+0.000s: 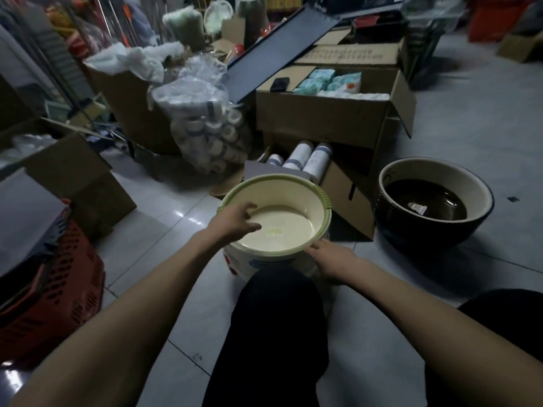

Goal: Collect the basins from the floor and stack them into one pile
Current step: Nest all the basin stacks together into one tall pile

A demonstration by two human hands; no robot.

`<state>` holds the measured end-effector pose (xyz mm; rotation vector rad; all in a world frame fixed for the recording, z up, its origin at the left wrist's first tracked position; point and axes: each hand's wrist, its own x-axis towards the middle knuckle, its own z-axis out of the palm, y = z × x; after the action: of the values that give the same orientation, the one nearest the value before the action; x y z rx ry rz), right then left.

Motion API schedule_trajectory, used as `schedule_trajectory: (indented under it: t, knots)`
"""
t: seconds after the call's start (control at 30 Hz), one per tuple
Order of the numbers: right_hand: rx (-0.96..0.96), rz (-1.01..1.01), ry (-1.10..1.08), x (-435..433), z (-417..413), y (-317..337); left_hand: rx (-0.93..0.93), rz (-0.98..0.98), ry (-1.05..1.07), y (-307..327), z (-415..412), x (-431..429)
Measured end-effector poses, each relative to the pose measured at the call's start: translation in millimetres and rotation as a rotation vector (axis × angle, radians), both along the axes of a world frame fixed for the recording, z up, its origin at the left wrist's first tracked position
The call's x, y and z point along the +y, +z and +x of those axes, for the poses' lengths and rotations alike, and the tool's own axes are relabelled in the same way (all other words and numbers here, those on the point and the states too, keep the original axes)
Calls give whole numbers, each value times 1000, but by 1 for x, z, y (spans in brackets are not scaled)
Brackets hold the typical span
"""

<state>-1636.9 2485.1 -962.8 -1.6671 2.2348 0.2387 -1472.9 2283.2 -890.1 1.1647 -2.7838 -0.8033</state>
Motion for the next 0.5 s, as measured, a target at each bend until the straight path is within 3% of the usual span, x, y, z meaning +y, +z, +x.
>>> schedule_trajectory:
  t: [0.2, 0.33, 0.5]
  knots:
    - [6, 19, -161, 56, -40, 30, 208, 29, -110, 57, -55, 40]
    - [29, -10, -274, 93, -67, 59, 262, 98, -195, 59, -111, 84]
    - [11, 61, -389, 139, -97, 80, 62, 229, -273, 38, -174, 137]
